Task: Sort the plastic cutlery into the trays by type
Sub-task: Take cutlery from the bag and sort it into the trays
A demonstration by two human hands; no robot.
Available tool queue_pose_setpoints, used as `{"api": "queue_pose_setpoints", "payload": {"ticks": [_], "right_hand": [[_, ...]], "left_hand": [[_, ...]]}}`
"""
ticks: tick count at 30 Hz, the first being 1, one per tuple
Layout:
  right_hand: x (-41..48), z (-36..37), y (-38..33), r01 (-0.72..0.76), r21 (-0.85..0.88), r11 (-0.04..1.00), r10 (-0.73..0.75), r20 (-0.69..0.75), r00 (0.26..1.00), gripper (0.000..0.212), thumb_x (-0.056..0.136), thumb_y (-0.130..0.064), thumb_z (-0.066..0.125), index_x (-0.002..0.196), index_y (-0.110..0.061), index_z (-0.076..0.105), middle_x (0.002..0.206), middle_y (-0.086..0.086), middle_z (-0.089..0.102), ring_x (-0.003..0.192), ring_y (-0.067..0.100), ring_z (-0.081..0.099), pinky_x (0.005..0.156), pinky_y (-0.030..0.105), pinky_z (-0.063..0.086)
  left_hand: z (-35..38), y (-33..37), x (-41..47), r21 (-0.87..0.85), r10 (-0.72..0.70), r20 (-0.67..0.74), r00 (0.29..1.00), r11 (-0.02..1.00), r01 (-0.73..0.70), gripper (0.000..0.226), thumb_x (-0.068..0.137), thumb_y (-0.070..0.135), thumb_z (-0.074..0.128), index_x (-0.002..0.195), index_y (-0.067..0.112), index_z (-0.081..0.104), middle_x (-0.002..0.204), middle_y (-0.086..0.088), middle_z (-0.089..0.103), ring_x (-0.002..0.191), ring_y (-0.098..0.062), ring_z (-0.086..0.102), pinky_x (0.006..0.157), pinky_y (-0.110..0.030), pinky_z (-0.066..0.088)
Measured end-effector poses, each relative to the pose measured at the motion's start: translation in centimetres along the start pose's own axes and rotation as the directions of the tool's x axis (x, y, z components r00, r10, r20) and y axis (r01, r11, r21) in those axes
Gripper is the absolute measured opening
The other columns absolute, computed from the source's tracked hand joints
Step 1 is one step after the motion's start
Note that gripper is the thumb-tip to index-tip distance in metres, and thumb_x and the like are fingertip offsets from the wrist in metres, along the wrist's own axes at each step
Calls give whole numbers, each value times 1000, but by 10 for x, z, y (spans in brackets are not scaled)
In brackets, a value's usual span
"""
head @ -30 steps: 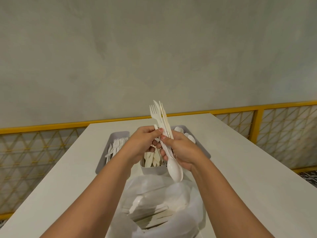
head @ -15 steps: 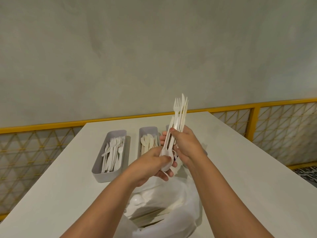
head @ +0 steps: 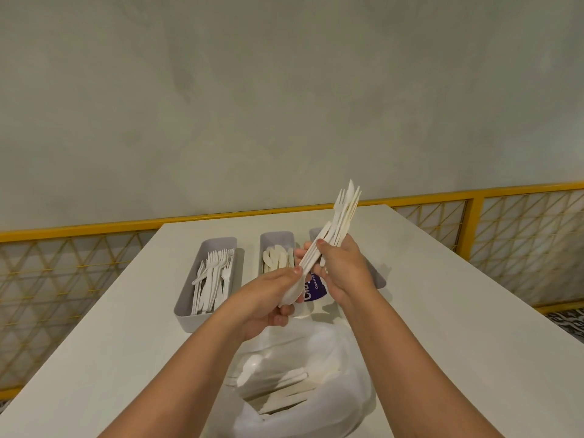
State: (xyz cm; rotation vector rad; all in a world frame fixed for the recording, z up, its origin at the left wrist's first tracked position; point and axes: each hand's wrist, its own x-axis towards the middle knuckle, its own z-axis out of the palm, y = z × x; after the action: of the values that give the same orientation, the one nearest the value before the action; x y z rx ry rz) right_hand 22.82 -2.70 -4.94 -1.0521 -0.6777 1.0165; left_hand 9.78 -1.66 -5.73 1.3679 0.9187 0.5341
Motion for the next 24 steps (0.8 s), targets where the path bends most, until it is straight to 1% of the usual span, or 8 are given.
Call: {"api": "queue_pose_setpoints", "payload": {"ticks": [4,7,11,13,16,18,21,24], "right_hand": [[2,-1,0,-33,-13,999,32,-56,998,39,97,-6,47,135,-13,43,96,11,66,66,14,69,49,26,57],[5,-3,-1,-34,31,999,36,-61,997,39,97,-6,46,135,-14,42,117,16,61,69,17,70,52,30,58],[6,-6,1,-50,21,999,51,-42,998,35,96,-4,47,131,-11,47,120,22,59,71,21,69,54,31,59],[4,-5,2,-62,10,998,62,-32,998,38,97,-3,45,134,-12,43,116,23,59,68,21,69,51,30,59],[0,-2,1,-89,28,996,89,-13,996,43,98,-1,42,139,-14,37,119,20,55,67,23,67,51,32,59],[0,-2,0,-101,28,994,102,-9,995,44,98,-2,43,139,-14,36,123,18,53,72,25,68,53,33,59],[1,-3,0,-114,10,993,115,-15,993,41,98,-4,44,138,-13,40,125,20,56,88,29,66,59,36,59],[3,-7,-1,-147,-12,989,147,9,989,41,98,-6,45,138,-11,40,122,23,59,82,28,68,60,36,60]], "left_hand": [[1,-3,1,182,129,-36,991,976,-120,24,98,20,44,120,22,54,82,-4,54,53,-9,36,44,-17,32],[0,-5,3,457,269,-99,958,867,-196,25,99,20,43,122,22,50,86,1,56,62,-8,42,52,-18,35],[-9,-9,2,683,247,-63,967,717,-139,27,99,27,41,123,18,49,111,-9,61,97,-27,58,77,-34,45],[-9,-10,2,752,241,-75,968,651,-104,30,98,32,43,126,20,46,115,-7,62,103,-27,59,85,-39,48],[-11,-13,2,896,351,-126,928,442,-45,35,94,36,50,126,23,43,111,-3,63,94,-22,61,77,-35,51],[-13,-15,3,955,426,-95,900,295,-38,31,94,30,49,122,20,40,108,-4,61,89,-23,60,67,-33,48],[-16,-18,4,974,452,-34,891,216,-72,27,96,20,40,123,17,37,99,-4,53,78,-25,56,59,-31,39],[-21,-19,5,979,458,-15,889,188,-80,24,98,19,33,122,16,36,91,0,41,74,-24,50,60,-33,40]]}}
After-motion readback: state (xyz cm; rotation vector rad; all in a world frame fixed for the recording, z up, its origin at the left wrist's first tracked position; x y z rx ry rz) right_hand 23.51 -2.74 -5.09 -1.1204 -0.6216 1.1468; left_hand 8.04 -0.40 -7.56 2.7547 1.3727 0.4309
